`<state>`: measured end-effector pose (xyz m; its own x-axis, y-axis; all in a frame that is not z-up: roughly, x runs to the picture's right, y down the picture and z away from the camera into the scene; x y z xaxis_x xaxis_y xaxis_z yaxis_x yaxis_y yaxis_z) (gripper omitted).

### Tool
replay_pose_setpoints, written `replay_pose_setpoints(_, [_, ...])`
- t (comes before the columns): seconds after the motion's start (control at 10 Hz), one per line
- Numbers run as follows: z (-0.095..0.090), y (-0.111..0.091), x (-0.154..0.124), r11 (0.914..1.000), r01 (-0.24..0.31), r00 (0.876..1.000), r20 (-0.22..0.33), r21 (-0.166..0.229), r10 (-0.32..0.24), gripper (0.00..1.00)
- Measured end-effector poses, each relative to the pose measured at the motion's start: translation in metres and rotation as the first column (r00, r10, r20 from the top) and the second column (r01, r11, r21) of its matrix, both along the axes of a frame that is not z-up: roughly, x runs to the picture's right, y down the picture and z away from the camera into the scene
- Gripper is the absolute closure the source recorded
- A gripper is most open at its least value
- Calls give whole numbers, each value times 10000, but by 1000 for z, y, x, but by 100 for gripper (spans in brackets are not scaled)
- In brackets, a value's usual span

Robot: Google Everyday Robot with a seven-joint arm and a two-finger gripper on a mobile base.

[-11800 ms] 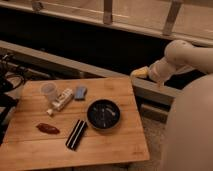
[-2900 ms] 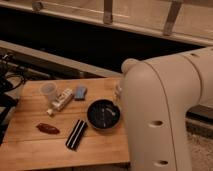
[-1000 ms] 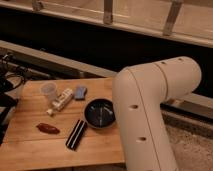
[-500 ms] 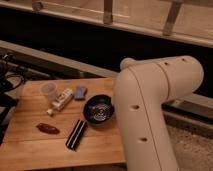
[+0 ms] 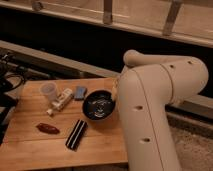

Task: Pick up the ceramic bowl

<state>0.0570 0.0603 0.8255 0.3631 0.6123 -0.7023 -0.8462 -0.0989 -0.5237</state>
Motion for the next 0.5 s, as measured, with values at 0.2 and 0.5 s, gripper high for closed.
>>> replay_pose_setpoints(0.2, [-2,3,-3,10000,27,10000,26,-54,-26,100])
replay_pose_setpoints(0.5, [4,7,-9,9999,142,9999,65,-49,-142,100])
